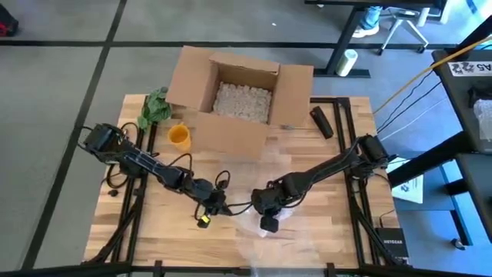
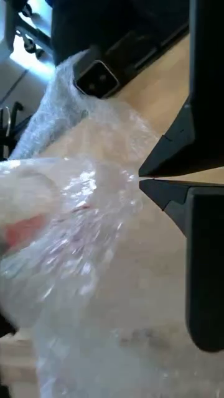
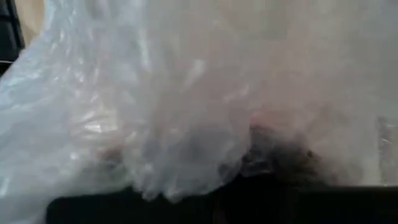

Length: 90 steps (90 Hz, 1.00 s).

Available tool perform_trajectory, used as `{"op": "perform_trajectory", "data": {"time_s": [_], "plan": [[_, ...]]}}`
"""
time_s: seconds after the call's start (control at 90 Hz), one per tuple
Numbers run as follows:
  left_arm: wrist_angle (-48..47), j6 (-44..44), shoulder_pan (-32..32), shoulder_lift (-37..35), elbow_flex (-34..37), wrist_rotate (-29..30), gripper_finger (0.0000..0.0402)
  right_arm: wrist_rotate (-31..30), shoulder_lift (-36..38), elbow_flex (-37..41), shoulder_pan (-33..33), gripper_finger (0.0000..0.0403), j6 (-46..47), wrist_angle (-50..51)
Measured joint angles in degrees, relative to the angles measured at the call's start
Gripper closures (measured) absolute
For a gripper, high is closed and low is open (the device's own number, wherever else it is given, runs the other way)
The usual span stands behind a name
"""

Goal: Wrap mug
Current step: Wrap the red mug with the bubble wrap

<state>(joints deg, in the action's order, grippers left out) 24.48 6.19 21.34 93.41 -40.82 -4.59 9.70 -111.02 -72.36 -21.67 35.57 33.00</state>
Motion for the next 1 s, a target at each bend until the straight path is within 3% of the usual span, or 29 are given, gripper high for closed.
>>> {"op": "perform_trajectory", "data": {"time_s": [0.189,0.411,0.578,0.667,1.0], "plan": [[7.6,-1.6,0.4,3.0,0.0,-1.7,0.0402,-5.3,-1.0,-2.2,-0.2,0.0403,-1.4,1.4],[9.0,-3.2,0.4,3.0,0.0,-1.5,0.0402,-12.7,-1.6,-7.7,-1.4,0.0402,-2.9,9.0],[3.7,-3.7,0.3,3.0,-0.1,6.7,0.0402,-19.2,-1.7,-8.7,-4.0,0.0402,0.4,14.8],[1.5,-3.7,-0.4,3.0,-0.1,9.5,0.0402,-19.6,-1.6,-8.7,-4.8,0.0402,1.9,17.0],[1.2,-3.7,-1.6,3.0,-0.1,9.7,0.0402,-18.4,-1.6,-8.7,-4.9,0.0402,1.1,14.5]]}}
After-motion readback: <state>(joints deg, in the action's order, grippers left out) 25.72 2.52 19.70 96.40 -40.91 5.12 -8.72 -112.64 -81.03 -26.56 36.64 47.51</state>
